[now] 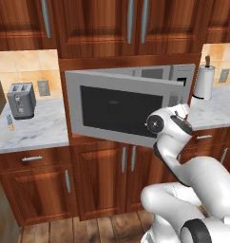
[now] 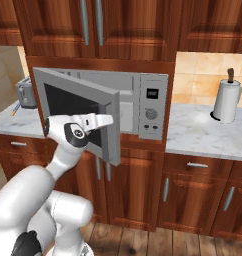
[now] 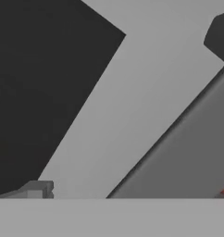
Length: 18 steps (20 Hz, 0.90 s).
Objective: Pick the mug from the counter and place it inside the microwave. Then close the microwave.
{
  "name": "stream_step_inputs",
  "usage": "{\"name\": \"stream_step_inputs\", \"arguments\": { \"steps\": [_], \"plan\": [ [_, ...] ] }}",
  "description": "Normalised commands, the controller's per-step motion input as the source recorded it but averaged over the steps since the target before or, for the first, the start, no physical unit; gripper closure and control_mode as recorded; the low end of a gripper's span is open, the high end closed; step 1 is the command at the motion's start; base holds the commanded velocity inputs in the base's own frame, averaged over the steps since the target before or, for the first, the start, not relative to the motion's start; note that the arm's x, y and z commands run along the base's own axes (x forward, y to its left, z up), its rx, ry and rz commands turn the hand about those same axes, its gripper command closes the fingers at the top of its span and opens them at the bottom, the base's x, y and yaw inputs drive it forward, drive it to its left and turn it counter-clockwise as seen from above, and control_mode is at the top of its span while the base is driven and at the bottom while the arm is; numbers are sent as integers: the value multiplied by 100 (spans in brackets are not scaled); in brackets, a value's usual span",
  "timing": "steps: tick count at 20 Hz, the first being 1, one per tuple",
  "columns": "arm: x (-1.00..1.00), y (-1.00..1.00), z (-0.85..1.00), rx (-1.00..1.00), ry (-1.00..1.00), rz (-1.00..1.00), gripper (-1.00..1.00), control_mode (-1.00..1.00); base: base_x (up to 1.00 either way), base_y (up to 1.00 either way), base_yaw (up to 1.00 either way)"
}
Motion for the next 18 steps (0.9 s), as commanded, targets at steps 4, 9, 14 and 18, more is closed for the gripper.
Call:
{"name": "stream_step_inputs", "arguments": {
  "steps": [4,9,14,18],
  "plan": [
    [49,-22,0,0,4,0,-100,-100,0,0,0],
    [39,-18,0,0,4,0,-100,-100,0,0,0],
    [44,-15,0,0,1,0,-100,-100,0,0,0],
    [46,-18,0,0,0,0,-100,-100,0,0,0]
  ]
}}
